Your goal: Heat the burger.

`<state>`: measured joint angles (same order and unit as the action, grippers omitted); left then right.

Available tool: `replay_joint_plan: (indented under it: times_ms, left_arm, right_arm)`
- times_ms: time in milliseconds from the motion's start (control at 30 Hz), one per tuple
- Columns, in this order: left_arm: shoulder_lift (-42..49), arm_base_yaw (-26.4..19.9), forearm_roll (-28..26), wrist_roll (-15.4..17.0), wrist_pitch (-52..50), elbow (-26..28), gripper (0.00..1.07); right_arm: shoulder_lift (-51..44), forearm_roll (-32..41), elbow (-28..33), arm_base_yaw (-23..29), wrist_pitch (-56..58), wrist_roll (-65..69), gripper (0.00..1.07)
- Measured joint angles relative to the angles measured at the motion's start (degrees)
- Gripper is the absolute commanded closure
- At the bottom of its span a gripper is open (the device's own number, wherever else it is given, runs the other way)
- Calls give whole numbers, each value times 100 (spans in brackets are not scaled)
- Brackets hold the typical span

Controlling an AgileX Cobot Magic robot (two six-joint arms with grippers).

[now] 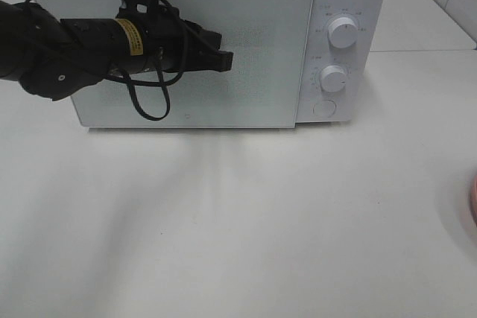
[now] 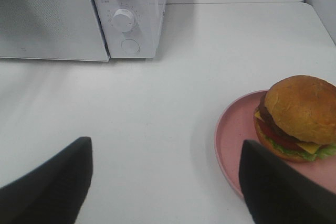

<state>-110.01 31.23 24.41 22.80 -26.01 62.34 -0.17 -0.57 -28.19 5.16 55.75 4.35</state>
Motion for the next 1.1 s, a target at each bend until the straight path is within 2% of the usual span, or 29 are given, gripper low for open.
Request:
replay_joint_plan:
  times_ms: [300, 700, 800, 867, 900, 967, 1000, 1033, 1067, 1100]
  left_arm:
    - [-241, 126, -23, -6, 40, 476, 107]
    - [-275, 206, -52, 57, 166, 619, 107]
    - [-201, 275, -80, 143, 464, 676, 107]
    - [-74, 361, -246, 172, 1037, 733, 98]
    - [-74, 361, -246, 172, 1037, 733, 98]
    - [97, 516, -372, 178, 1868, 791, 66]
    - [97, 516, -372, 178, 1868, 791, 66]
    - [143, 573, -372, 178, 2091, 796, 38]
    - [143, 573, -372, 178, 2091, 796, 38]
    - [229, 710, -372, 178, 2464, 796, 12]
  right_arm:
    - [0, 0, 0, 0, 0, 0, 32]
    - [0, 0, 0, 0, 0, 0, 32]
    - [0, 0, 0, 0, 0, 0, 32]
    - [0, 0, 0, 0, 0, 0, 32]
    - [0, 0, 0, 0, 0, 0, 32]
    - [0, 0, 0, 0, 0, 0, 32]
    - [0, 0, 0, 0, 0, 0, 32]
    - [0, 0, 0, 0, 0, 0, 32]
    - [0, 0, 0, 0, 0, 0, 32]
    - [0, 0, 0, 0, 0, 0, 32]
